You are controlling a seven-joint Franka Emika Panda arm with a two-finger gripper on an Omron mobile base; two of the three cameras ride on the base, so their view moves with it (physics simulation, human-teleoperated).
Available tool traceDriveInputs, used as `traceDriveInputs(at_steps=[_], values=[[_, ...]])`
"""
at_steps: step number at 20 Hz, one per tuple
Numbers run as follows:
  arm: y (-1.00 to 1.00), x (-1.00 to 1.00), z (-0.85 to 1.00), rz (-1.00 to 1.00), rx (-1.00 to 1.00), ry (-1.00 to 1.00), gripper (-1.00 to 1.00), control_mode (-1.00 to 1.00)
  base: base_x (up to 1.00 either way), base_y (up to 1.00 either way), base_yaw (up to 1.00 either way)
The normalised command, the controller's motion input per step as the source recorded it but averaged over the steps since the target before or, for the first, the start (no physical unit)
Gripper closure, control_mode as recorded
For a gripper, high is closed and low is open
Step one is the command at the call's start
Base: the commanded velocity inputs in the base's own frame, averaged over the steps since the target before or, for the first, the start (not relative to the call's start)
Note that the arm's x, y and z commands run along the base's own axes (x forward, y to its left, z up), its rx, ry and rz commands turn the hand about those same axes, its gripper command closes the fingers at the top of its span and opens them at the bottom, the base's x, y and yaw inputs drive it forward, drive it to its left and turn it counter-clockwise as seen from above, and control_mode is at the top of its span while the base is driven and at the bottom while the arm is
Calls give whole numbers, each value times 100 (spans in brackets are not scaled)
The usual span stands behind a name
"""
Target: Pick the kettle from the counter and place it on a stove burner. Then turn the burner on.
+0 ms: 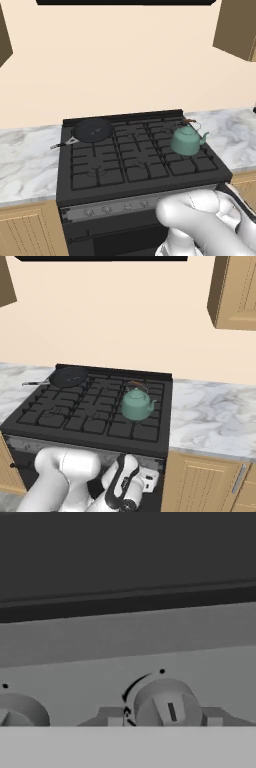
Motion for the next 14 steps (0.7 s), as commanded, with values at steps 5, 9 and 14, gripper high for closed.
traceDriveInputs(at_steps=[5,9,14], values=[[0,0,0,92,-10,-18,100,-100,0,0,0],[-2,0,-2,94,-10,-20,100,-100,0,0,0],[-2,0,-3,94,-10,-20,100,-100,0,0,0]])
